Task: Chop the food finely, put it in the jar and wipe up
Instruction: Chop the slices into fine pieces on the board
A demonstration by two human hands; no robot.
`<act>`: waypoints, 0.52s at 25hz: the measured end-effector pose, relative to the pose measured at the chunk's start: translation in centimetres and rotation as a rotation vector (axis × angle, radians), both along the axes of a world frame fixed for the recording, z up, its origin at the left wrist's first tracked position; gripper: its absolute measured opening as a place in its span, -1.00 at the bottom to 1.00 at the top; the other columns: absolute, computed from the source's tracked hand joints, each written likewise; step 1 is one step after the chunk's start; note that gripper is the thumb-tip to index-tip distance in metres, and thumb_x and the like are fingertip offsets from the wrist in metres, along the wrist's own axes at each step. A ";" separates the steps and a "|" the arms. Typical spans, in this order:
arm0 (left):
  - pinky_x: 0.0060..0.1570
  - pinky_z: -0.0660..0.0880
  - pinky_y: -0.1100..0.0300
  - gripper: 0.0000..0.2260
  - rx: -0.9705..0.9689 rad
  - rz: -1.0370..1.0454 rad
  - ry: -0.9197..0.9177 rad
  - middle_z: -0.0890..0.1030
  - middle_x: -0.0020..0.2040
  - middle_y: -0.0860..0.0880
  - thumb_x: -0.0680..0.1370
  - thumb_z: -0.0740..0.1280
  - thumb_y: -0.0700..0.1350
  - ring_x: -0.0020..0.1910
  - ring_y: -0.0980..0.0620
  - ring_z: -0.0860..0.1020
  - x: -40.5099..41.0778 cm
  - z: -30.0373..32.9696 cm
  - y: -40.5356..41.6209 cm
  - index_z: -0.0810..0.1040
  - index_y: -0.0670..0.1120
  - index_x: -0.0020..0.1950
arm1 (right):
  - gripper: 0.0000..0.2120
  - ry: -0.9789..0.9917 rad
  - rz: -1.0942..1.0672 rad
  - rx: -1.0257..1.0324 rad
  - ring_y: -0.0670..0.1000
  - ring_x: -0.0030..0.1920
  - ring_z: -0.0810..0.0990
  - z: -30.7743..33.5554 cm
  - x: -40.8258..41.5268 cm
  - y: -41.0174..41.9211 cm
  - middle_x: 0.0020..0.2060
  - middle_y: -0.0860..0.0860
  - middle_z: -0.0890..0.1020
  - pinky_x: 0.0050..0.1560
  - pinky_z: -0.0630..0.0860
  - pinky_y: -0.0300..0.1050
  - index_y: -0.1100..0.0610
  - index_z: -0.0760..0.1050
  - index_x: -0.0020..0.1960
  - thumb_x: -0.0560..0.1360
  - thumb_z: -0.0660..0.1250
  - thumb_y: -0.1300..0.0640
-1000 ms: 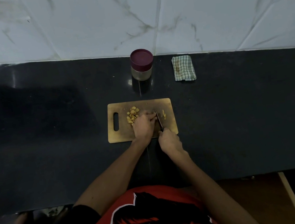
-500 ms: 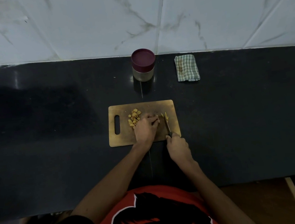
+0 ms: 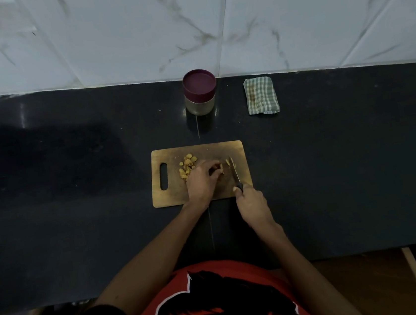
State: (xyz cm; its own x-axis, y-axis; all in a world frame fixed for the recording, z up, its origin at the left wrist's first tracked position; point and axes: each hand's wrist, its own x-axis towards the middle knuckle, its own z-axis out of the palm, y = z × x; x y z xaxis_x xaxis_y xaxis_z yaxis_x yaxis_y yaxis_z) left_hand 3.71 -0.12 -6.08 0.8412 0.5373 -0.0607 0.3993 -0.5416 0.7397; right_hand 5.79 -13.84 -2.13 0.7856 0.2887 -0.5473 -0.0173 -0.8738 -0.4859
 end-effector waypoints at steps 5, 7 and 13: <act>0.04 0.50 0.16 -0.76 -0.031 0.011 -0.032 0.59 0.05 0.02 0.55 0.32 -0.15 0.00 0.11 0.54 -0.1 0.2 -0.1 0.59 -0.02 0.20 | -0.72 0.048 0.007 0.028 0.05 -0.03 0.58 -0.2 -0.5 0.7 -0.03 0.08 0.56 0.00 0.57 0.08 0.13 0.46 0.15 0.67 0.10 -0.03; 0.00 0.50 0.18 -0.77 -0.025 0.020 -0.037 0.59 0.02 0.03 0.55 0.31 -0.15 -0.03 0.12 0.54 -0.1 0.3 -0.3 0.60 -0.01 0.19 | -0.73 0.058 0.011 0.030 0.05 -0.03 0.59 -0.2 -0.5 1.0 -0.04 0.07 0.56 0.00 0.57 0.07 0.13 0.45 0.15 0.67 0.10 -0.02; -0.07 0.48 0.22 -0.82 0.013 0.039 -0.031 0.60 -0.01 0.04 0.54 0.32 -0.13 -0.07 0.12 0.54 0.1 0.3 -0.5 0.65 -0.02 0.11 | -0.73 0.058 0.041 0.055 0.07 -0.03 0.59 -0.2 -0.5 1.0 -0.04 0.08 0.56 -0.03 0.55 0.06 0.15 0.46 0.14 0.67 0.09 0.01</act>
